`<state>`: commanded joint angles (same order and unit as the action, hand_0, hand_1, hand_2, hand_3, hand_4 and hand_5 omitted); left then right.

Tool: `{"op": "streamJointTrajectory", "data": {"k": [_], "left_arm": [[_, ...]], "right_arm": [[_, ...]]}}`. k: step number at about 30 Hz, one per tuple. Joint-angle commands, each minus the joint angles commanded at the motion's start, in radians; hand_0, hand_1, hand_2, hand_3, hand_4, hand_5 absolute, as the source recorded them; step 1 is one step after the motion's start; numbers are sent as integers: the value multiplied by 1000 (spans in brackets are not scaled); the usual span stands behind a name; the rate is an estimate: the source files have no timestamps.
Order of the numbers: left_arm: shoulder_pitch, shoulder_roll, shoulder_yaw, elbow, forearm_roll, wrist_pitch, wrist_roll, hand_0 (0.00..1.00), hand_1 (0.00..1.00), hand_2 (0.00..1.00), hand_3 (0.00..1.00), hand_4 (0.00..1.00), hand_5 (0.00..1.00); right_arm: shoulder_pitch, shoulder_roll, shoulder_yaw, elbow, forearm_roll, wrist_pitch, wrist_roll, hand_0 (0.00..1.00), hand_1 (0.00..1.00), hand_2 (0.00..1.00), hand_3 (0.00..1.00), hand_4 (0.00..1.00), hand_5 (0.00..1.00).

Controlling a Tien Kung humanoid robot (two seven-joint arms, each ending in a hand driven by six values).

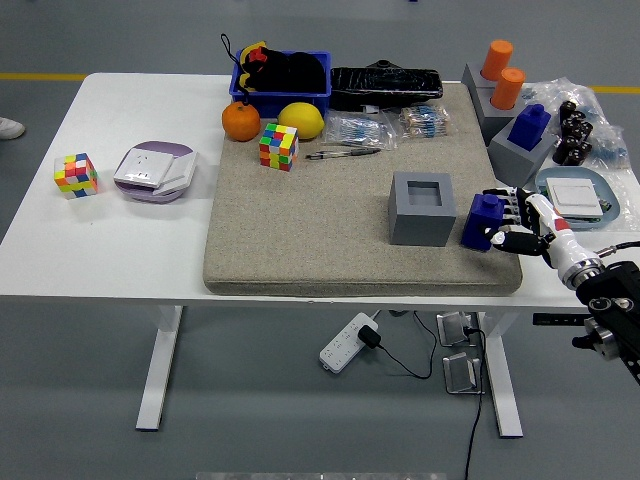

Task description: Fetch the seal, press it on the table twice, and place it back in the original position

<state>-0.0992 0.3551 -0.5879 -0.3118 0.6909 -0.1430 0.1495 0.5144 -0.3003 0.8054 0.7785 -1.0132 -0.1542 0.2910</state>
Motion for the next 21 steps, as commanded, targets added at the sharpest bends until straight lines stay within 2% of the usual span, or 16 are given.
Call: {"op": "streamJointTrajectory", "data": {"k": [11, 17, 21], "left_arm": [[-2, 2, 4, 2, -4, 0, 1, 820, 801, 767, 816, 779, 270], [-2, 1, 5, 1, -6, 0, 0, 820, 800, 767, 817, 780, 272], [-2, 1, 2, 1, -6, 0, 0, 820, 800, 767, 817, 780, 272]], "right_arm": [[2, 3, -40, -26, 8, -9, 10, 539, 414, 394, 426, 522, 2], [4, -6, -41, -3, 6, -11, 6, 538, 413, 393, 424, 523, 2], [4, -14, -21, 36, -10, -15, 1, 538, 413, 393, 424, 523, 2]]}}
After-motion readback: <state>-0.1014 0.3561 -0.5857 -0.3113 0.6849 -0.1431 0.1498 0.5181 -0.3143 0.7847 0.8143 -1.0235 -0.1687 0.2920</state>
